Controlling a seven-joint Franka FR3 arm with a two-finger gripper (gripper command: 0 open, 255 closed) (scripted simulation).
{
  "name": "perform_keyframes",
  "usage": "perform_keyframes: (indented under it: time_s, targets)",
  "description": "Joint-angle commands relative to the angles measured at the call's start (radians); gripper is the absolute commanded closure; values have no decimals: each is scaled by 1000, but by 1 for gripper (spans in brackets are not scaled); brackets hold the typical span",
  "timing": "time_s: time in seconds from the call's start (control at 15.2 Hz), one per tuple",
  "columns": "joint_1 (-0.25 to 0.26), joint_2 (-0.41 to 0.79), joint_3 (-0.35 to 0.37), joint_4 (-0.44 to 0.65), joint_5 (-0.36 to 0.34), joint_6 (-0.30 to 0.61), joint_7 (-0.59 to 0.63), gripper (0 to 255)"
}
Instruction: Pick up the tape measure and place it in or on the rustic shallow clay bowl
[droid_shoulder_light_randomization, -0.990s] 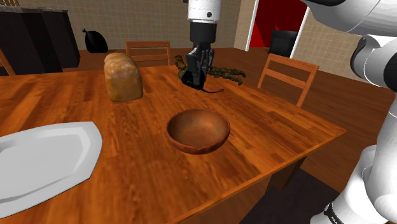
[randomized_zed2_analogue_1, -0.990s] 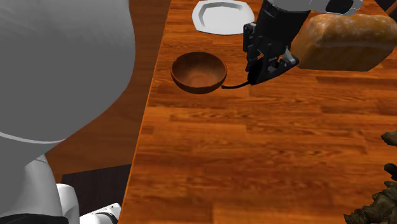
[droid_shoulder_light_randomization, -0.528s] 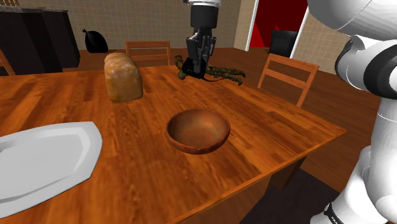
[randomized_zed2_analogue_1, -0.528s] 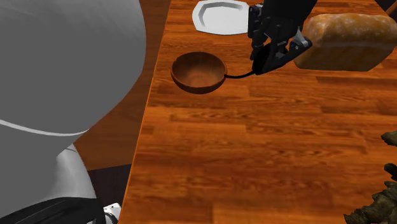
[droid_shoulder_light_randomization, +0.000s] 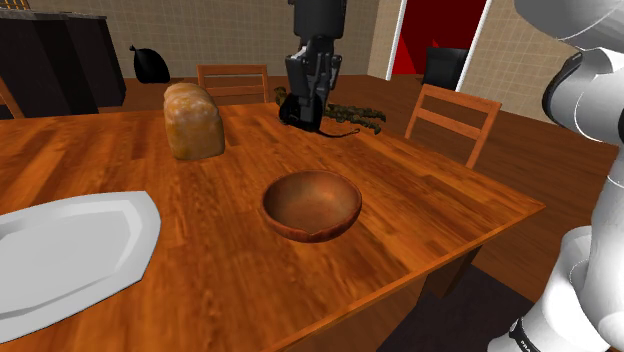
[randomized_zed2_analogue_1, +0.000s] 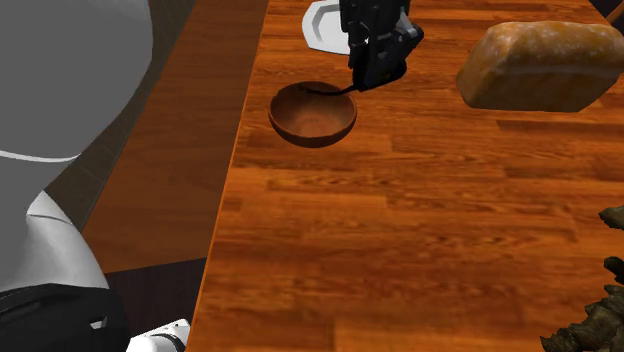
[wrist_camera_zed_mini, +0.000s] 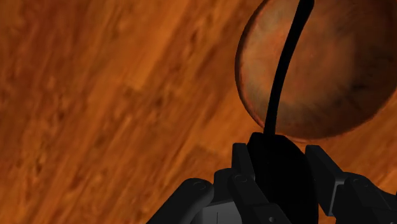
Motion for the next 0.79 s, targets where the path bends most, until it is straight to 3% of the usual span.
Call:
perform_keyframes:
  time_s: [0.0, 0.26, 0.73]
  targets:
    - [24, -30, 16, -43, 7, 14, 46, 255]
    - [79, -53, 53, -72, 10, 22, 139, 255]
    - [56, -130, 43, -273, 40, 151, 120, 255]
